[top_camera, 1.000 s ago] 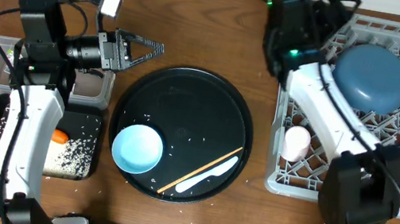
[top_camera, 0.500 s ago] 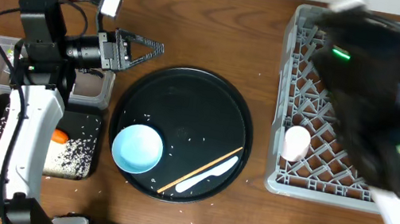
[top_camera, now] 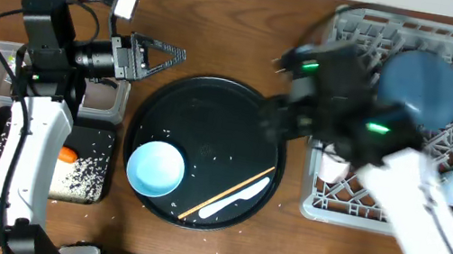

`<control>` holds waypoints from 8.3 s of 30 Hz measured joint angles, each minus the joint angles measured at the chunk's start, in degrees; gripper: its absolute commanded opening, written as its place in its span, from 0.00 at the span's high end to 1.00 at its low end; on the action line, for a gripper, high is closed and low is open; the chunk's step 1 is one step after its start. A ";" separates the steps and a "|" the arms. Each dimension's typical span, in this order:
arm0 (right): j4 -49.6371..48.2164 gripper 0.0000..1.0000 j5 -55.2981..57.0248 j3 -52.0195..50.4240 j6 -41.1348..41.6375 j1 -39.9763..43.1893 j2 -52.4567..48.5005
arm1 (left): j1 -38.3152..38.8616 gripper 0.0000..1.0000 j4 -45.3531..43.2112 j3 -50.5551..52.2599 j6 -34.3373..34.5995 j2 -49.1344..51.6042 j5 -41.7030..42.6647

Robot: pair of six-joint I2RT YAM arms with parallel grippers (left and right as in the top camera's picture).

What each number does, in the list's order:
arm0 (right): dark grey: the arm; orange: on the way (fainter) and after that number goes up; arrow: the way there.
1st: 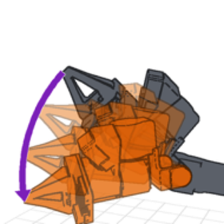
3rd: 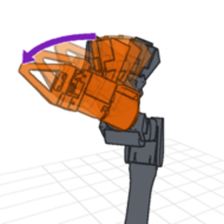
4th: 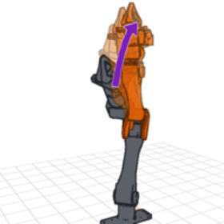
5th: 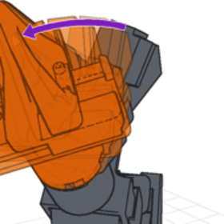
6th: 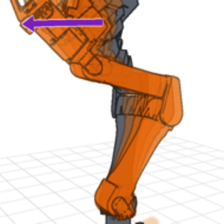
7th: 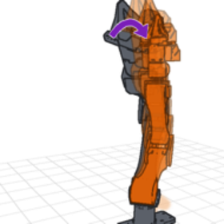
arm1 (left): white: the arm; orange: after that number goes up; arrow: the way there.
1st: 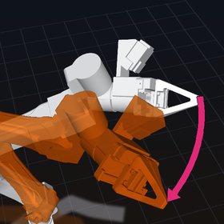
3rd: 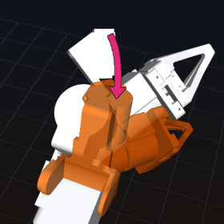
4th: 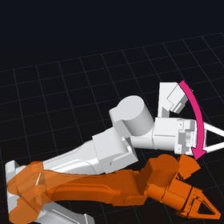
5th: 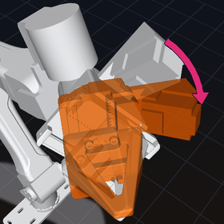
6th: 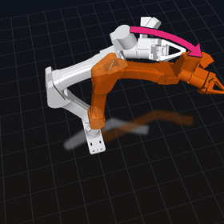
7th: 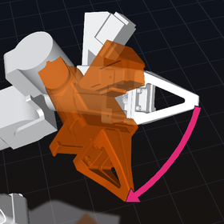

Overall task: Sort waste into correct bins and load items into the dishwasher rack
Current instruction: 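Move right gripper left to the light-blue bowl on the tray, then grasp the light-blue bowl rim with the right gripper, then lift the bowl and carry it right into the rack, then lower the bowl into the rack and open the right gripper, then move right gripper left to the white plastic knife on the tray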

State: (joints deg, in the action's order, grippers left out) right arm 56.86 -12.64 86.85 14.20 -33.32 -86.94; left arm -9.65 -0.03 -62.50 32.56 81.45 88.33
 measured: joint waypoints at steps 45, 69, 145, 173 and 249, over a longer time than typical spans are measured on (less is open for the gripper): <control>-9.53 0.99 24.52 -7.19 5.77 -14.75 -9.01 | 0.00 0.02 0.02 0.02 0.00 0.00 0.02; 2.36 0.65 2.19 -7.26 -3.04 17.75 12.50 | 0.00 0.02 0.00 0.02 0.00 0.00 0.00; -48.74 0.99 74.20 -9.42 -28.98 53.40 -6.95 | 0.00 0.02 0.00 0.02 0.00 0.00 0.00; -58.34 0.99 85.29 -8.63 -50.49 51.65 -29.46 | 0.00 0.02 0.00 0.07 0.00 0.00 0.00; 2.47 0.74 23.08 -10.82 62.62 -17.38 -18.84 | 0.00 0.02 0.00 0.09 0.00 0.00 0.00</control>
State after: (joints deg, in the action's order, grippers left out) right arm 59.33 10.44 76.03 76.82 -50.70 -105.78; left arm -9.65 -0.03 -62.41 32.56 81.45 88.33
